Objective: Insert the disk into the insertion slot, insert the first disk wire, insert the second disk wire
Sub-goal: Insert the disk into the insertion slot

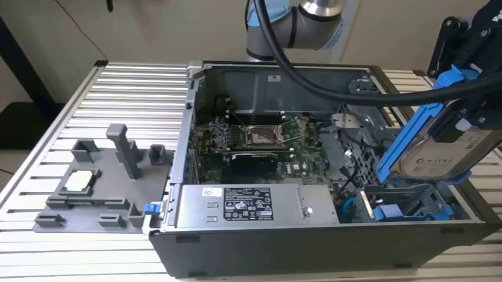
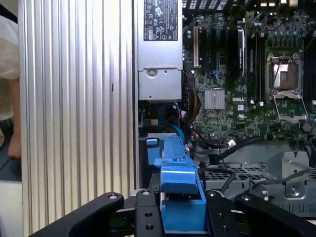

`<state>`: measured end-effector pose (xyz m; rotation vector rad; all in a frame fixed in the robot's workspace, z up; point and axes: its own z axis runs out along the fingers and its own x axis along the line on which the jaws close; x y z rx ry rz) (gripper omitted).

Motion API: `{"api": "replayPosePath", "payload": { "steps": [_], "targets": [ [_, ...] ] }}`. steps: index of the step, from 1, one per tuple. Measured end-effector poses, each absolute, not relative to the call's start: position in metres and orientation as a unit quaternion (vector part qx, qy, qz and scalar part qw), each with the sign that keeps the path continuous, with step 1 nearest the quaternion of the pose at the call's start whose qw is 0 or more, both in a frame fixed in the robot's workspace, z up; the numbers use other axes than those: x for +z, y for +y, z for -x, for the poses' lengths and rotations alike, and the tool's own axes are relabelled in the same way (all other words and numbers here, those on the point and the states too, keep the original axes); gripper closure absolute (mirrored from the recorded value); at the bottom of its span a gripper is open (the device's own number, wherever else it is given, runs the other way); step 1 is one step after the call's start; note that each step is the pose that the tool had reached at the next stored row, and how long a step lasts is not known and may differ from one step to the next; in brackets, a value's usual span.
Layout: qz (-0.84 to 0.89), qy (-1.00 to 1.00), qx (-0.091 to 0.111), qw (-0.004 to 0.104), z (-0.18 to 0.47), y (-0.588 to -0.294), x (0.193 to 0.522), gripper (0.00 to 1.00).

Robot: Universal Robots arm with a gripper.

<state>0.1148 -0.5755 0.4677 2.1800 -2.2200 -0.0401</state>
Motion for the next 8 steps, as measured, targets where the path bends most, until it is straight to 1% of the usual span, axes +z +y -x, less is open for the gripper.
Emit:
{"api": "replayPosePath", "payload": {
  "steps": [8],
  "targets": [
    [-0.701,-0.713,-0.013,0.015,-0.118,-0.576,0.454,0.67]
  ]
}}
